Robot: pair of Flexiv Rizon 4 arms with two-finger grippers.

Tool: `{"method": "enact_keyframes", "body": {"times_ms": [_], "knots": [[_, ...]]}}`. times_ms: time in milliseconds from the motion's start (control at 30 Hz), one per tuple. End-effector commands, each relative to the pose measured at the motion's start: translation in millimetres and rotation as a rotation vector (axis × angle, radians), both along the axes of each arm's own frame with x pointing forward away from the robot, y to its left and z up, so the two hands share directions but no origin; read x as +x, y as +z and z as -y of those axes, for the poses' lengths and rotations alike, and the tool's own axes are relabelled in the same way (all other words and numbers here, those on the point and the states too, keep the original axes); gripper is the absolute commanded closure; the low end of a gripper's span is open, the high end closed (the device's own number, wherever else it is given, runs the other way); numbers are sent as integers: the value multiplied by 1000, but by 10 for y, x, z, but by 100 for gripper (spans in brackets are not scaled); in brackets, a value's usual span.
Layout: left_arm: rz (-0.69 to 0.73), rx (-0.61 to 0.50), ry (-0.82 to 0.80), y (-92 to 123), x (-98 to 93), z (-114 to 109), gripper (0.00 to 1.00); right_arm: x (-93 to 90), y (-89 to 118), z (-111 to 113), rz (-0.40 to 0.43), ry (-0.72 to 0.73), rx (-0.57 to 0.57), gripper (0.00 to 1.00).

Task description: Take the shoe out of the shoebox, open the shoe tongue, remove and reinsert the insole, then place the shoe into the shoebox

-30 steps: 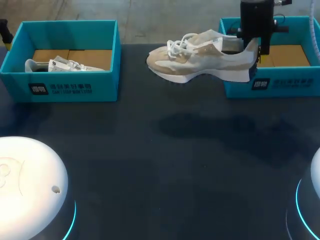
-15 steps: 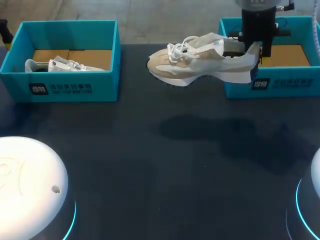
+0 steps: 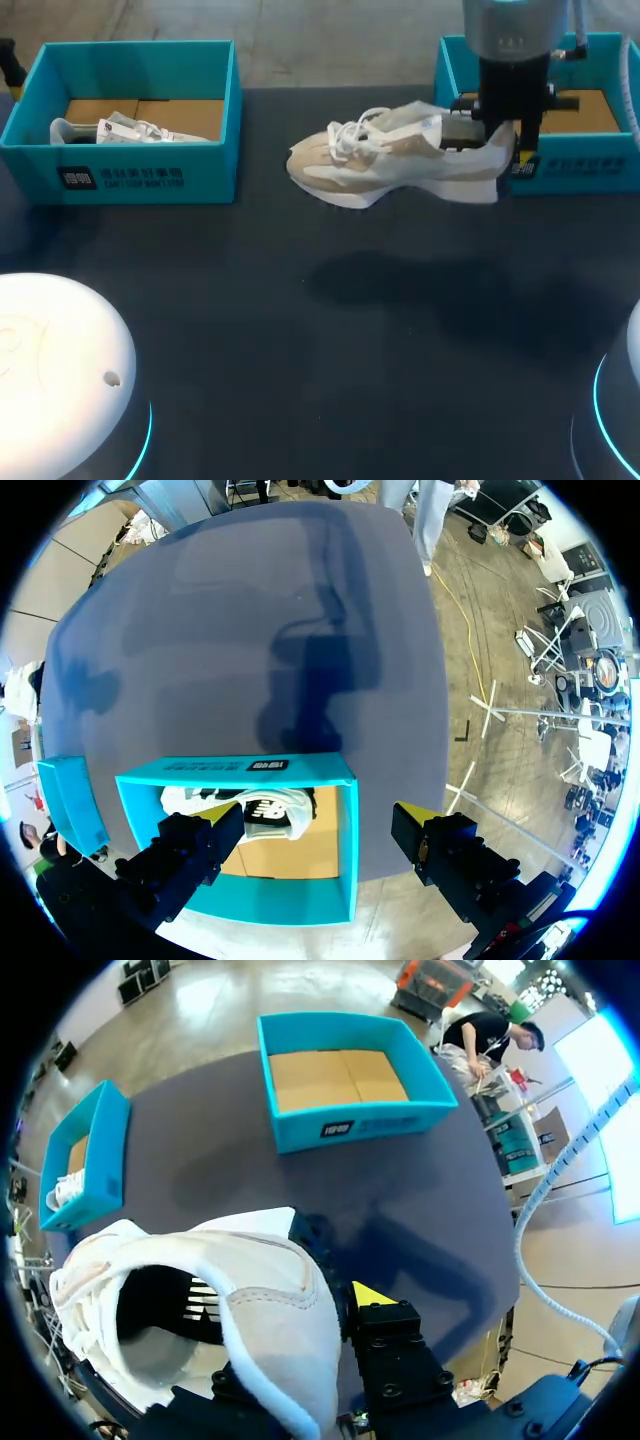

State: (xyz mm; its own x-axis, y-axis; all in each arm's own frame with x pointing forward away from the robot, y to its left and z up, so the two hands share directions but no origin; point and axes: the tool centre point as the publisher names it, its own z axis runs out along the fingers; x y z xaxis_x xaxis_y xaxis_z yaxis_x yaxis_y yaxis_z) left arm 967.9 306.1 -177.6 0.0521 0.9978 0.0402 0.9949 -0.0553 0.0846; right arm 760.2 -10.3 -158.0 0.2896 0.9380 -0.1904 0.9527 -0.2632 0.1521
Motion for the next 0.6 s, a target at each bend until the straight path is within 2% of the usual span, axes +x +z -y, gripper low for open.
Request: {"method": "enact_keyframes", "body": {"times_ms": [33, 167, 267, 300, 600], "knots": [[3, 3, 0, -1, -14, 2, 0, -251, -294, -95, 35, 19, 28, 100], [3, 3, 0, -1, -14, 2, 0, -339, -559, -299, -3, 2, -6, 100], [3, 3, 0, -1, -14, 2, 0, -434, -688, -449, -8, 7, 14, 100], [3, 3, 0, -1, -14, 2, 0, -457, -730, -485, -21, -6, -13, 100], [3, 3, 0, -1, -14, 2, 0, -703, -890, -741, -6, 16, -12, 100]]}}
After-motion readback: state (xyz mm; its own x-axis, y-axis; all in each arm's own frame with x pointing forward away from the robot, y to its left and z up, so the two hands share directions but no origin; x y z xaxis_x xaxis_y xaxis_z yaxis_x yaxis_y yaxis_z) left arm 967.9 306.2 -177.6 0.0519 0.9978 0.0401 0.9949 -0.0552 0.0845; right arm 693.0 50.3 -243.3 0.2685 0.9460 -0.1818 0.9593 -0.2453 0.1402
